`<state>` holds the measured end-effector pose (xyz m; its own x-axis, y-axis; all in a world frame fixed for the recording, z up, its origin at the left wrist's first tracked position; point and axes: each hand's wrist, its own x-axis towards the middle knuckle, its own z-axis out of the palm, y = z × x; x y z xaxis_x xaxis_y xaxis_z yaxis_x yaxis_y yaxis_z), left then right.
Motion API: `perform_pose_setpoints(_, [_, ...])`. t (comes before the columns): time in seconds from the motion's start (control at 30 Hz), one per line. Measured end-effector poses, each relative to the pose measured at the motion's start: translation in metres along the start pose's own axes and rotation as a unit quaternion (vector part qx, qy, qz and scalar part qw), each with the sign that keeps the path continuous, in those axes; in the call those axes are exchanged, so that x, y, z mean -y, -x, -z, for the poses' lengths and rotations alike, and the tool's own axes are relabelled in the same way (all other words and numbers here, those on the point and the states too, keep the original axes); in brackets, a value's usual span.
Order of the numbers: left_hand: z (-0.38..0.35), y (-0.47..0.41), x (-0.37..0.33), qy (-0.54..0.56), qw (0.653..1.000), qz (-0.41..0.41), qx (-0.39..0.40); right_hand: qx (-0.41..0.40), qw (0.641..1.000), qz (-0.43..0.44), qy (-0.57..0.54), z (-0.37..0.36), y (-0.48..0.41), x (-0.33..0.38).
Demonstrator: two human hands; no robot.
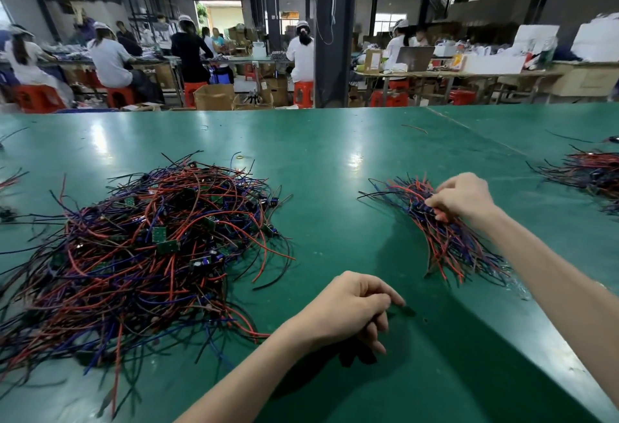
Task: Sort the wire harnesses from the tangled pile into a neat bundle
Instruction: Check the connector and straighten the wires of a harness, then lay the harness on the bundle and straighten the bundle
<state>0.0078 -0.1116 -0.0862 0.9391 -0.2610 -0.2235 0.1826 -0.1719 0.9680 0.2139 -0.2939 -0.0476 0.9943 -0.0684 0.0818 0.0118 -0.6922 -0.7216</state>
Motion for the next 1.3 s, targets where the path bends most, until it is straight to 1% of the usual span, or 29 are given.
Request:
perform_pose_setpoints(0.1, [0.001, 0.0, 0.001, -0.006, 1.0, 0.001, 0.003, -0.035, 0.998, 0.038, 0.036, -0.009, 0.003, -0.001])
perform_pose_setpoints(0.2, [0.001, 0.0, 0.002, -0.002, 1.0, -0.002, 0.006, -0.098, 0.981, 0.086, 0.147, -0.017, 0.011, 0.001])
perform_pose_setpoints(0.3, [0.002, -0.001, 0.002, 0.008, 1.0, -0.001, 0.007, -0.151, 0.944, 0.125, 0.265, -0.028, 0.025, 0.003])
perform_pose_setpoints(0.37, [0.003, -0.002, 0.003, 0.011, 1.0, -0.006, 0.009, -0.182, 0.911, 0.153, 0.336, -0.033, 0.036, 0.006])
perform_pose_setpoints(0.47, [0.006, -0.002, 0.003, 0.006, 1.0, -0.007, 0.009, -0.211, 0.86, 0.233, 0.403, -0.039, 0.055, 0.014])
perform_pose_setpoints(0.53, [0.008, -0.001, 0.001, -0.009, 1.0, -0.009, 0.006, -0.187, 0.839, 0.306, 0.409, -0.046, 0.071, 0.021])
perform_pose_setpoints(0.6, [0.014, 0.001, -0.005, -0.029, 0.999, -0.016, 0.006, -0.134, 0.82, 0.374, 0.413, -0.061, 0.091, 0.026])
perform_pose_setpoints(0.7, [0.029, 0.01, -0.025, -0.019, 0.998, -0.059, -0.002, -0.068, 0.796, 0.445, 0.404, -0.084, 0.11, 0.033])
perform_pose_setpoints(0.77, [0.047, 0.02, -0.048, 0.06, 0.993, -0.098, -0.023, -0.021, 0.796, 0.436, 0.42, -0.094, 0.111, 0.032])
perform_pose_setpoints(0.8, [0.059, 0.026, -0.06, 0.116, 0.985, -0.121, -0.03, -0.01, 0.804, 0.414, 0.426, -0.097, 0.108, 0.029])
perform_pose_setpoints(0.87, [0.089, 0.042, -0.082, 0.2, 0.962, -0.175, -0.054, -0.01, 0.819, 0.375, 0.434, -0.095, 0.107, 0.027])
perform_pose_setpoints(0.9, [0.106, 0.051, -0.09, 0.213, 0.953, -0.195, -0.089, -0.016, 0.827, 0.362, 0.43, -0.093, 0.108, 0.027])
perform_pose_setpoints(0.93, [0.124, 0.059, -0.094, 0.191, 0.949, -0.2, -0.149, -0.024, 0.831, 0.357, 0.426, -0.093, 0.108, 0.026])
perform_pose_setpoints(0.97, [0.141, 0.065, -0.096, 0.126, 0.946, -0.184, -0.235, -0.03, 0.833, 0.354, 0.424, -0.094, 0.108, 0.026])
perform_pose_setpoints(1.0, [0.158, 0.071, -0.095, 0.011, 0.931, -0.141, -0.335, -0.032, 0.834, 0.354, 0.421, -0.094, 0.108, 0.027])
perform_pose_setpoints(1.03, [0.176, 0.076, -0.091, -0.146, 0.894, -0.073, -0.417, -0.033, 0.835, 0.355, 0.418, -0.095, 0.109, 0.027])
perform_pose_setpoints(1.07, [0.192, 0.082, -0.085, -0.306, 0.843, 0.012, -0.442, -0.034, 0.837, 0.358, 0.413, -0.096, 0.109, 0.028])
perform_pose_setpoints(1.1, [0.205, 0.088, -0.078, -0.415, 0.802, 0.101, -0.417, -0.033, 0.839, 0.358, 0.409, -0.097, 0.109, 0.028])
perform_pose_setpoints(1.13, [0.211, 0.094, -0.071, -0.463, 0.781, 0.177, -0.379, -0.033, 0.841, 0.358, 0.405, -0.098, 0.109, 0.028])
perform_pose_setpoints(1.17, [0.215, 0.098, -0.064, -0.467, 0.779, 0.228, -0.351, -0.032, 0.842, 0.357, 0.404, -0.098, 0.108, 0.028])
perform_pose_setpoints(1.2, [0.217, 0.1, -0.057, -0.454, 0.783, 0.253, -0.341, -0.031, 0.843, 0.356, 0.403, -0.099, 0.107, 0.027])
perform_pose_setpoints(1.23, [0.217, 0.101, -0.051, -0.449, 0.782, 0.25, -0.354, -0.031, 0.844, 0.354, 0.401, -0.1, 0.107, 0.027])
perform_pose_setpoints(1.3, [0.214, 0.101, -0.046, -0.459, 0.764, 0.221, -0.397, -0.031, 0.849, 0.349, 0.396, -0.1, 0.106, 0.026])
